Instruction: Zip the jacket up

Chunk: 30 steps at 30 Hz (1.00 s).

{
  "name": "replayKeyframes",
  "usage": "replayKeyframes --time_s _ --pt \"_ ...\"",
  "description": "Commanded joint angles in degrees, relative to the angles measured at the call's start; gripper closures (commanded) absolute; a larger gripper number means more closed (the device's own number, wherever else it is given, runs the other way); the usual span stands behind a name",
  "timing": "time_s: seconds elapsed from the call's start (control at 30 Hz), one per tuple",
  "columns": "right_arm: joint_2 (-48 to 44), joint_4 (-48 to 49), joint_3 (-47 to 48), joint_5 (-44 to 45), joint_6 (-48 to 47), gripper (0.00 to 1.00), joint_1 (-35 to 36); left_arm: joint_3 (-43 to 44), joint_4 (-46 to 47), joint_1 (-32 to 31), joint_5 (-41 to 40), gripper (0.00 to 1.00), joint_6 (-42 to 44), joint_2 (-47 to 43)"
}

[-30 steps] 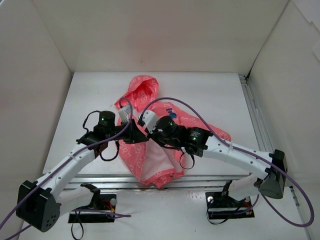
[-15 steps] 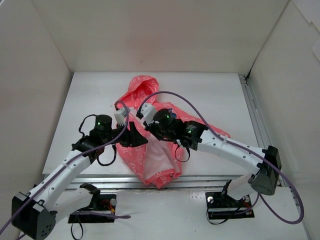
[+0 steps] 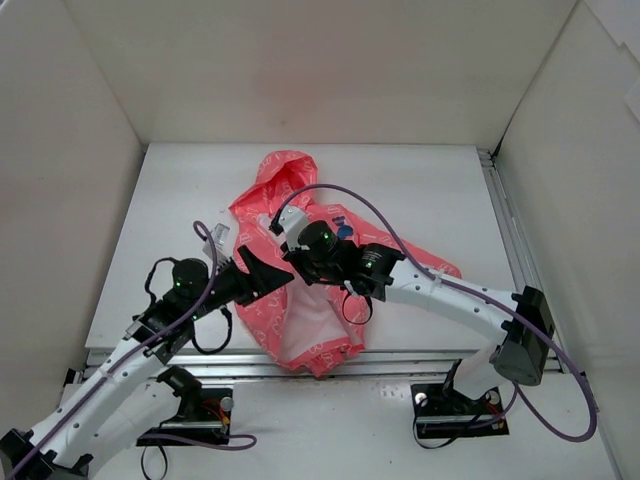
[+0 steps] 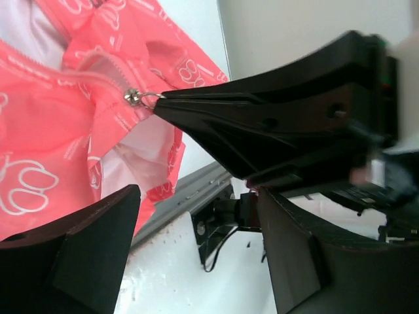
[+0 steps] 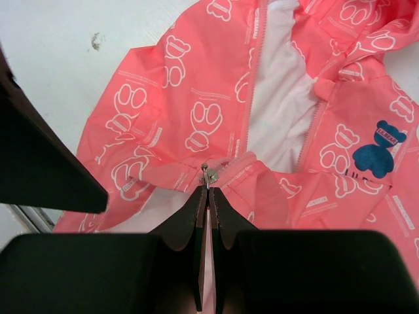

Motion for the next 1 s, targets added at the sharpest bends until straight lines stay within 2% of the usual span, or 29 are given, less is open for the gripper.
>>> replayKeyframes --time_s 0.0,0.13,0.37,0.5,0.57,0.97 --pt "-0.9 4.7 1.6 0.7 3.0 1.00 0.5 -1.6 6.8 -3.8 -7.3 0.35 -13.0 0.8" --pt "-1.6 4.9 1.1 1.5 4.2 1.00 0.6 -2.9 6.2 -8.2 -17.5 0.38 -19.0 -0.3" --pt "-2.8 5.3 0.6 1.2 4.7 1.00 0.7 -3.7 5.5 -10.1 -24.2 0.42 -24.1 -0.5" --pt "-3.2 5.2 0.4 0.9 5.0 1.00 0.7 -5.6 6.7 -10.1 -25.2 0.45 -26.4 0.4" --pt "-3.6 5.3 0.3 0.8 5.1 1.00 0.7 -6.4 10.4 -10.6 -25.1 0.46 -28.0 1.2" --pt "-5.4 5.6 -1.6 0.6 5.5 1.00 0.7 -6.2 10.5 -11.7 -27.9 0.54 -29.2 4.0"
